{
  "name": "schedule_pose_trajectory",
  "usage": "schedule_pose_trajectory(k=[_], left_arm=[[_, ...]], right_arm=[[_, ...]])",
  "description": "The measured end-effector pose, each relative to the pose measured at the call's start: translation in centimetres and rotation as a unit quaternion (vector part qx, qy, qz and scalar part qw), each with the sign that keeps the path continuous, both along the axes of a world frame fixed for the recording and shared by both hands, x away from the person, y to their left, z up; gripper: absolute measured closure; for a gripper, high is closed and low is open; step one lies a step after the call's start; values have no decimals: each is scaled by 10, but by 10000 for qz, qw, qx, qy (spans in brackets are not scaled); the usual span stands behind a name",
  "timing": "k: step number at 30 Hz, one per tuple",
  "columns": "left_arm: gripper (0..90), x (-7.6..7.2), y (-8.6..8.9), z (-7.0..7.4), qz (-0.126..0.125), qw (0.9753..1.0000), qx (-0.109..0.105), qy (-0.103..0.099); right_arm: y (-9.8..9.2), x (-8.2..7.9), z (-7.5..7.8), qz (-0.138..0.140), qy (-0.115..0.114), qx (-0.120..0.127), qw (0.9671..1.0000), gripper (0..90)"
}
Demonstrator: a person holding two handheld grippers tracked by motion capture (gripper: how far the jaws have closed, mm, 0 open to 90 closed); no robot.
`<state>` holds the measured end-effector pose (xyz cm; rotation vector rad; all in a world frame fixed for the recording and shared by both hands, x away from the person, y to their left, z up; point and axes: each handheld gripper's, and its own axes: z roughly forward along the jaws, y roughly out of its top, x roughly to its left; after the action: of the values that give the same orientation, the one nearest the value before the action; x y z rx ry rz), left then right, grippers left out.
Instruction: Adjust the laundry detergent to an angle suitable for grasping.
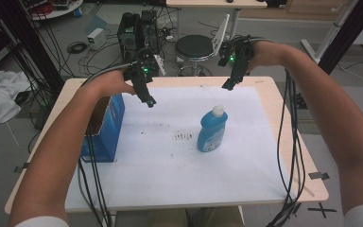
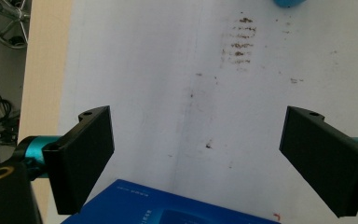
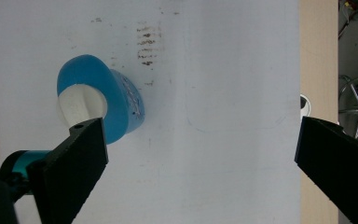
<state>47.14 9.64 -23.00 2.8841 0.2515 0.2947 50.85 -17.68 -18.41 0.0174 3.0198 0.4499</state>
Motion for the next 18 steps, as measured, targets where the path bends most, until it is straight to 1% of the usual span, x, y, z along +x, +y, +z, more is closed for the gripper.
schedule_pose_trajectory(k=[2,3,4,7,8,11,12,13,14,17,18], left_arm=[[99,-2,-1,0,-19,10000,22,23],[99,-4,-2,-2,32,10000,-2,39],[99,-4,-2,-2,32,10000,-2,39],[99,-9,-4,-8,60,10000,27,28],[99,-12,-5,-10,79,9999,16,75],[99,-19,-8,-15,112,9999,29,99],[99,-24,-10,-18,142,9998,-4,118],[99,-24,-10,-18,142,9998,-4,118],[99,-28,-12,-19,188,9997,-48,150],[99,-37,-16,-21,190,9995,-201,168],[99,-40,-17,-22,198,9993,-282,148]], right_arm=[[-3,0,1,35,-3,-23,10000,14],[-6,-1,2,18,14,-94,10000,14],[-6,-1,2,18,14,-94,10000,14],[-11,-5,2,-6,68,-173,9998,14],[-11,-5,2,-6,68,-173,9998,14],[-16,-6,3,31,32,-188,9998,14],[-19,-8,3,-28,62,-164,9998,14],[-20,-8,3,-24,50,-182,9998,14],[-20,-8,3,-24,50,-182,9998,14],[-24,-11,1,-49,68,-168,9998,14],[-26,-11,1,-33,49,-168,9998,14]])
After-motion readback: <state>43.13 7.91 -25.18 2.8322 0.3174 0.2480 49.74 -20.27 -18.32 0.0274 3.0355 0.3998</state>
